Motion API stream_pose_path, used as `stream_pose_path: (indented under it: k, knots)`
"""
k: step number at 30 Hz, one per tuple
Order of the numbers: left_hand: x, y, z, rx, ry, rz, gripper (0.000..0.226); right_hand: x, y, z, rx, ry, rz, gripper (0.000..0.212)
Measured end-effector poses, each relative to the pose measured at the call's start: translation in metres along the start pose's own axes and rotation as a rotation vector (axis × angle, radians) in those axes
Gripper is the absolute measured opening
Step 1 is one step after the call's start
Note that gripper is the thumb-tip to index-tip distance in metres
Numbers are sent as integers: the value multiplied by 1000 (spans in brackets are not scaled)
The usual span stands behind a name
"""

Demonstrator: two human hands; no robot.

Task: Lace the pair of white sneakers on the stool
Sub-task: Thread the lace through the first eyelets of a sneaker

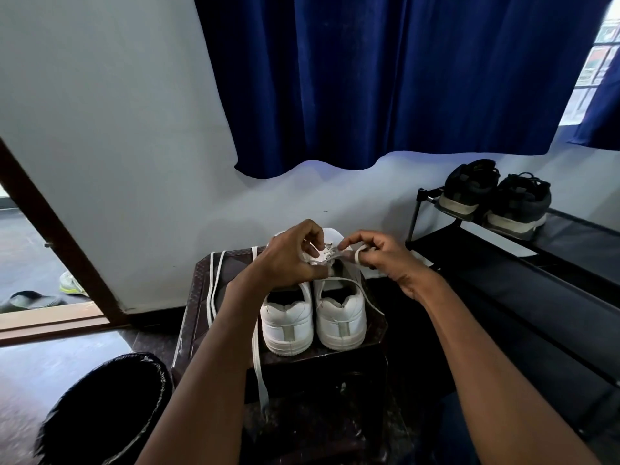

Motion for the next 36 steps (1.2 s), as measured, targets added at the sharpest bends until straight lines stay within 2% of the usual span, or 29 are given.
stream_pose_path:
  k: [3, 6, 10, 12, 14, 17, 18, 19, 21, 22, 24, 27, 29, 31, 33, 36]
  knots:
    - [-2, 2, 1, -151, -11, -62, 49, 5, 6, 0, 83, -47, -30, 20]
    - [-2, 7, 0, -219, 10, -100, 39, -1, 8, -1, 107, -68, 79, 13]
    - [-1, 7, -1, -188, 59, -29, 13, -10, 4, -3, -171, 30, 256, 22]
    - [-1, 6, -3, -135, 24, 38, 11, -13, -6, 2, -275, 75, 358, 21]
    - [-3, 2, -6, -128, -47, 206, 12, -15, -11, 13, -111, 108, 427, 19]
    - [-1, -10, -9, -313, -222, 474, 9, -18, -11, 31, 369, 165, 401, 6]
    - [1, -13, -9, -395, -275, 514, 6, -18, -10, 31, 411, 187, 351, 21]
    - [4, -15, -8, -464, -317, 531, 13, -18, -7, 30, 379, 179, 295, 36]
    - [6, -15, -9, -518, -329, 526, 30, -14, -3, 21, 172, 108, 246, 55]
    - [4, -13, -9, -498, -281, 522, 34, -12, -2, 15, 52, 55, 254, 55]
    - [-3, -8, -6, -387, -123, 455, 33, -9, 0, 4, -102, -25, 262, 46]
    - [-10, 5, 4, -190, 40, 189, 40, -8, 6, 0, -113, 10, 148, 21]
    - [-10, 15, 8, -221, 23, 75, 46, -11, 11, 8, 32, 43, 76, 24]
    - [-10, 22, 8, -328, -30, 60, 43, -14, 15, 14, 159, 51, 95, 26]
    - [-10, 22, 7, -350, -87, 61, 40, -14, 12, 15, 111, 98, 93, 17]
    - [-10, 15, 2, -303, -176, 43, 38, -14, 6, 12, -36, 223, 39, 34]
Point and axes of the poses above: each hand's wrist, its own x-axis away from the middle knuckle, its own y-axis out of the palm, z = x × y, the point moved 2 cm from there along -x, towards the middle knuckle, and after that the axes turned 10 degrees about y, right-handed, at the moved point
